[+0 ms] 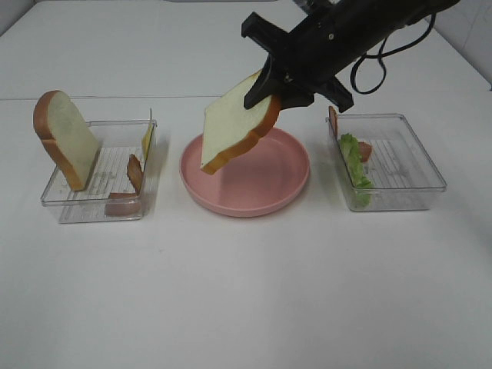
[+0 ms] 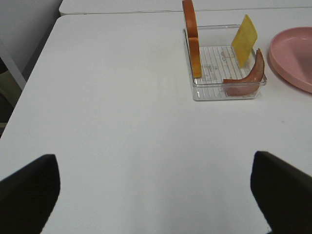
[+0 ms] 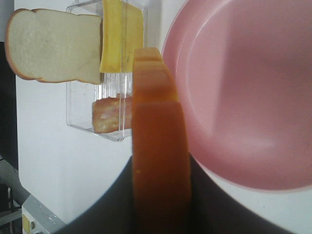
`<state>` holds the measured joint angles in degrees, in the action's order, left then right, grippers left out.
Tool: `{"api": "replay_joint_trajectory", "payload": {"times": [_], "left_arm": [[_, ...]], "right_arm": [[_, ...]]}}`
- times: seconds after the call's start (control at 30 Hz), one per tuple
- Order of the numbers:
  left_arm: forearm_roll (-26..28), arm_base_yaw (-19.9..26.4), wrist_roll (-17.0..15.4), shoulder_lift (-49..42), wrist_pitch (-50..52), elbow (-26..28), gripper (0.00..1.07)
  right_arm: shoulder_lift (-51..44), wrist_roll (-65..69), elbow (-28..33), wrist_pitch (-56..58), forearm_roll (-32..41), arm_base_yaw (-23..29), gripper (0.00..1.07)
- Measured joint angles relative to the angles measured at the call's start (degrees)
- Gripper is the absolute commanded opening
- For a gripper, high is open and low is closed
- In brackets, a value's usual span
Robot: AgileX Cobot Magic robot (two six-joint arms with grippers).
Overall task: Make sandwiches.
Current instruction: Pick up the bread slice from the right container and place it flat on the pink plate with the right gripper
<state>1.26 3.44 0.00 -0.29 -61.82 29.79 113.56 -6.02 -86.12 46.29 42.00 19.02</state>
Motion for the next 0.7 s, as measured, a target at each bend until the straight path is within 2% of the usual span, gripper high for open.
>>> {"api": "replay_joint_trajectory", "payload": {"times": [0.37,0.7], "left_arm": [[0.0,0.0,0.0,0.0,0.0,0.0,0.99],[0.0,0.0,0.0,0.0,0.0,0.0,0.99]], "right_arm": [[12.3,-0.1,-10.8,-0.1,0.0,0.1,0.00],[16.6,0.5,-12.0,-0.6,-2.2,0.1,0.00]]}}
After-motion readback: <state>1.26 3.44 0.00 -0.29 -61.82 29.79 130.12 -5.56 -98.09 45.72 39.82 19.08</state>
